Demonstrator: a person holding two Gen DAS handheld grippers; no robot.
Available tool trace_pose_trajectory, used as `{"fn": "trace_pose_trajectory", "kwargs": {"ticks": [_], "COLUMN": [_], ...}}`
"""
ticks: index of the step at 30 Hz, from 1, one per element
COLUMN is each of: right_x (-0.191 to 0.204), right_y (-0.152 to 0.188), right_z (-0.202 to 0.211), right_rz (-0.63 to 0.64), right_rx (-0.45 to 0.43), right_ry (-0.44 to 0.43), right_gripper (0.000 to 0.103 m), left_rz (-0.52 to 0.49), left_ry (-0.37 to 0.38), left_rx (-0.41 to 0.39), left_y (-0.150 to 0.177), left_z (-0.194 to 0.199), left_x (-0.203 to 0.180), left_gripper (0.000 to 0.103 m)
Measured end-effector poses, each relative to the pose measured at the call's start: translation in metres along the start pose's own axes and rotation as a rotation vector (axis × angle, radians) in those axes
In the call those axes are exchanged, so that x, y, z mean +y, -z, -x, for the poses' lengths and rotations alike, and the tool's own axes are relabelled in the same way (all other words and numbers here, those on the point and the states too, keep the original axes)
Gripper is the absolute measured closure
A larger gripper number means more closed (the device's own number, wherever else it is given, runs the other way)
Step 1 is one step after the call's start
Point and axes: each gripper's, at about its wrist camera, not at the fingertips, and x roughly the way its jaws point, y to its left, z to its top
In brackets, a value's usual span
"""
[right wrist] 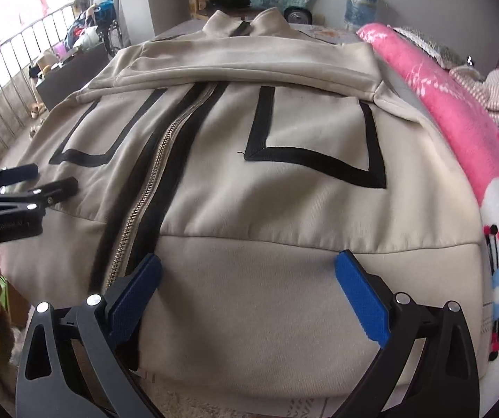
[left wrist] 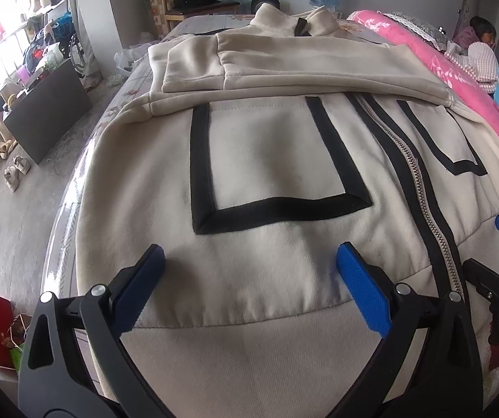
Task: Fold large clothes
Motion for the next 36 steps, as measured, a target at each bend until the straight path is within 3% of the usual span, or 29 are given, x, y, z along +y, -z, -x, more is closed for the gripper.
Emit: {"fn": "trace_pose_trajectory", "kwargs": {"ticks": [6, 12, 18, 19, 21, 23, 31, 36], "right_x": [0.000, 0.001, 0.001, 0.001, 0.001, 0.001, 0.002, 0.002], "right_y": [0.000, 0.001, 0.001, 0.001, 0.002, 0.003, 0.002, 0.002], "right_z": [-0.001, -0.002, -0.002, -0.002, -0.002, -0.001, -0.002, -0.002], "right_rz": [0.007, 0.020, 0.021, 0.020, 0.021, 0.019, 0.018, 0.017], "right_rx": [0.012, 0.018, 0.021, 0.023, 0.022, 0.016, 0.016, 0.014], "right_ry": [-0.002, -0.009, -0.009, -0.008, -0.009, -0.008, -0.007, -0.006], "right_gripper": [0.006, 0.006, 0.006, 0.006, 0.006, 0.006, 0.006, 0.006], "left_rz": [-0.012, 0.020, 0.096, 0.118, 0.155, 0.193, 0.353, 0.424], "left_ry": [0.034, 0.063, 0.077, 0.081, 0.101, 0.112, 0.237, 0.322], "left_rx": [-0.116, -0.192, -0.190, -0.183, -0.169, -0.147, -0.094, -0.089], "left_y": [0.015, 0.064, 0.100, 0.102, 0.105, 0.106, 0.110, 0.112], "left_z": [0.042, 0.088, 0.102, 0.101, 0.098, 0.092, 0.064, 0.047], "left_x": [0.013, 0.042, 0.055, 0.057, 0.062, 0.069, 0.103, 0.115], "left_gripper": [0.008, 0.008, 0.009, 0.012, 0.027, 0.032, 0.046, 0.047]}}
